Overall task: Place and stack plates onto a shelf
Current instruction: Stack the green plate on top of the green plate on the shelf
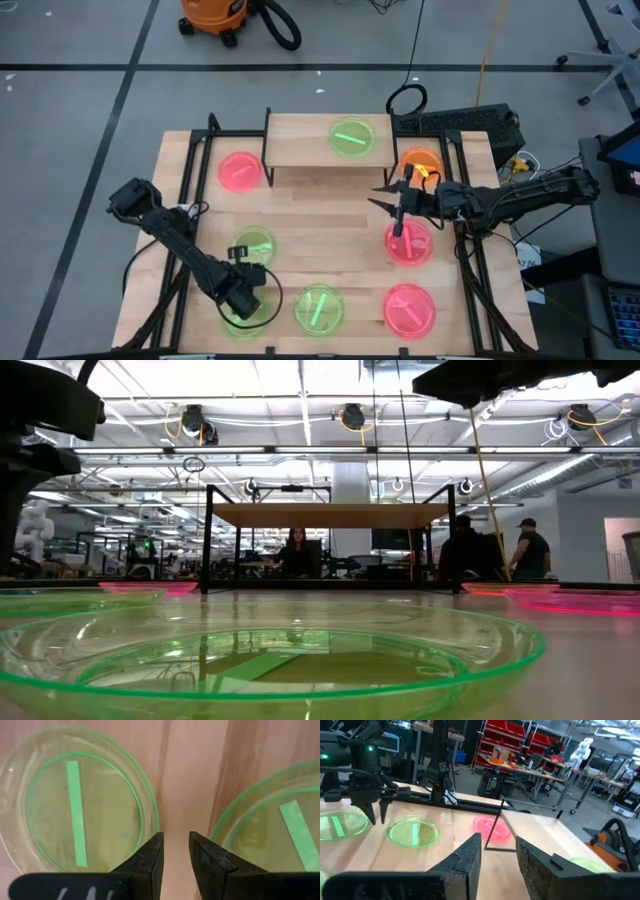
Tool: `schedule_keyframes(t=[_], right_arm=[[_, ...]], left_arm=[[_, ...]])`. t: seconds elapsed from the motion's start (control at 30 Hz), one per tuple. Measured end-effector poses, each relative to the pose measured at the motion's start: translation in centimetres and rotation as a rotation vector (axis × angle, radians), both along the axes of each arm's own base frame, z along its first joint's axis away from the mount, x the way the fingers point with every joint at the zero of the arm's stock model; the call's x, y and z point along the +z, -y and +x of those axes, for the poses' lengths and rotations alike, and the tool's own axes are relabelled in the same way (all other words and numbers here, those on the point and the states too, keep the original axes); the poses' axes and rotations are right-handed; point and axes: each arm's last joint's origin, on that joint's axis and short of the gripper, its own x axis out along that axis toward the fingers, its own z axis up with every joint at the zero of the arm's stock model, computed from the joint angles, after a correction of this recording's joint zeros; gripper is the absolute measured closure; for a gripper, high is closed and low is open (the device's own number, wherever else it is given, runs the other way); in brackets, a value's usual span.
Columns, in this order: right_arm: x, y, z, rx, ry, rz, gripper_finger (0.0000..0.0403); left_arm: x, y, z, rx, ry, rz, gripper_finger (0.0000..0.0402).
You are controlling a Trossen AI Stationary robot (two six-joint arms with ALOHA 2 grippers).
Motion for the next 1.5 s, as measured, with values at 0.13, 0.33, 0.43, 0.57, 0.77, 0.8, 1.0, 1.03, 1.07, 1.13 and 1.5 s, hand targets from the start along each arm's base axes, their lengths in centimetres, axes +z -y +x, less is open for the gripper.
schedule_keyframes(t=[0.13, 0.33, 0.43, 0.57, 0.77, 0.8, 1.0, 1.03, 1.07, 1.13, 1.5], right_arm=[[-0.3, 0.0, 0.0, -0.003, -0.021, 0.020, 0.0298], [-0.4, 0.0, 0.0, -0.006, -0.034, 0.049, 0.0298], [-0.5, 0.0, -0.1, -0.008, -0.033, 0.066, 0.0298], [-0.5, 0.0, -0.1, -0.008, -0.032, 0.068, 0.0298], [-0.5, 0.0, -0.1, -0.010, -0.027, 0.090, 0.0298], [-0.5, 0.0, -0.1, -0.010, -0.027, 0.090, 0.0298], [-0.5, 0.0, -0.1, -0.010, -0.029, 0.091, 0.0298], [-0.5, 0.0, -0.1, -0.010, -0.029, 0.091, 0.0298], [-0.5, 0.0, -0.1, -0.010, -0.029, 0.091, 0.0298], [-0.5, 0.0, -0.1, -0.010, -0.029, 0.091, 0.0298], [-0.5, 0.0, -0.1, -0.006, -0.036, 0.061, 0.0298]], left_arm=[[-0.1, 0.0, 0.0, 0.015, 0.006, 0.010, 0.0303], [-1.5, 0.2, 0.2, -0.001, -0.035, 0.049, 0.0303], [-2.3, 0.2, 0.3, -0.011, -0.063, 0.070, 0.0303], [-2.6, 0.2, 0.4, -0.027, -0.065, 0.098, 0.0303], [-2.7, 0.0, 0.6, -0.027, -0.051, 0.118, 0.0313], [-2.7, 0.0, 0.6, -0.029, -0.052, 0.120, 0.0321], [-2.6, -0.1, 0.5, -0.030, -0.060, 0.133, 0.0391], [-2.6, -0.1, 0.4, -0.030, -0.065, 0.139, 0.0394], [-2.6, -0.2, 0.4, -0.031, -0.070, 0.143, 0.0395], [-2.5, -0.3, 0.2, -0.033, -0.086, 0.155, 0.0397], [5.1, -1.6, 2.2, -0.140, 0.088, 0.380, 0.0399]])
